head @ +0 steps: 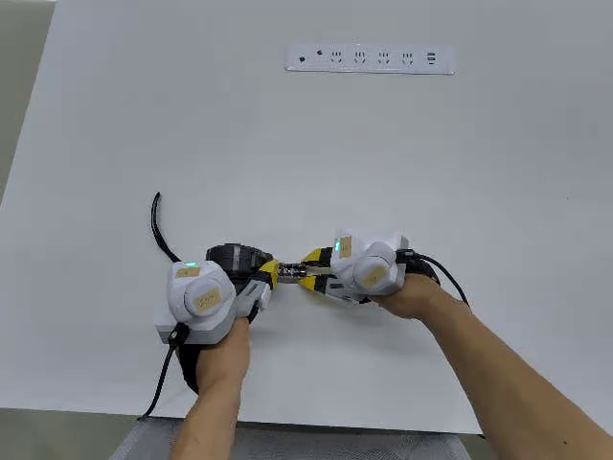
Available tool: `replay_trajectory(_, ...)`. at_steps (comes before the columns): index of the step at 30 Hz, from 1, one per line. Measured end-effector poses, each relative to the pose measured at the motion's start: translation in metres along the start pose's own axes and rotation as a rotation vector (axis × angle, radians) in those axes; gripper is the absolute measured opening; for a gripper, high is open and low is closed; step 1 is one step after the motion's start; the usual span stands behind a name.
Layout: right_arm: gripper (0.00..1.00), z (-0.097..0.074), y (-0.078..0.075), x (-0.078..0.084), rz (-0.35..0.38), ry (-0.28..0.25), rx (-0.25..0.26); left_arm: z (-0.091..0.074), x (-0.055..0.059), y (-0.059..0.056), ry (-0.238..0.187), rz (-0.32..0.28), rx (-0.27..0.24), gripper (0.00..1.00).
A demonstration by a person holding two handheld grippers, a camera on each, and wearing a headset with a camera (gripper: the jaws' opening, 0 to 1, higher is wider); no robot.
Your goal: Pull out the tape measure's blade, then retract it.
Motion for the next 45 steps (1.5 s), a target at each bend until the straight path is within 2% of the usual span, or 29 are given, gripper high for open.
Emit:
replay_trajectory(17,0.12,0.022,0.005,-0.014,0.008,-0.029,-0.011,0.0,0.0,0.002,0.0,-0.012,0.005,0.62)
replay_trajectory(27,0.12,0.022,0.005,-0.017,0.004,-0.033,-0.014,0.0,-0.001,0.002,-0.006,-0.032,0.006,0.62)
replay_trajectory(37,0.13,0.025,0.005,-0.015,-0.005,-0.032,-0.014,0.0,0.0,0.001,-0.011,-0.018,0.005,0.63)
replay_trajectory(45,0.14,0.025,0.006,-0.016,-0.028,-0.034,-0.008,0.0,0.001,0.002,-0.017,-0.035,0.017,0.64)
Point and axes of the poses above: the centre of the closed fingertips' face, and the gripper's own axes: z roughly forward along the fingers, y roughly to its left, x roughly out of its underside, the point moved 9 cm from there along -z, roughly backward along the fingers, and after that the axes turned 10 degrees about z, right-handed, at the moved point
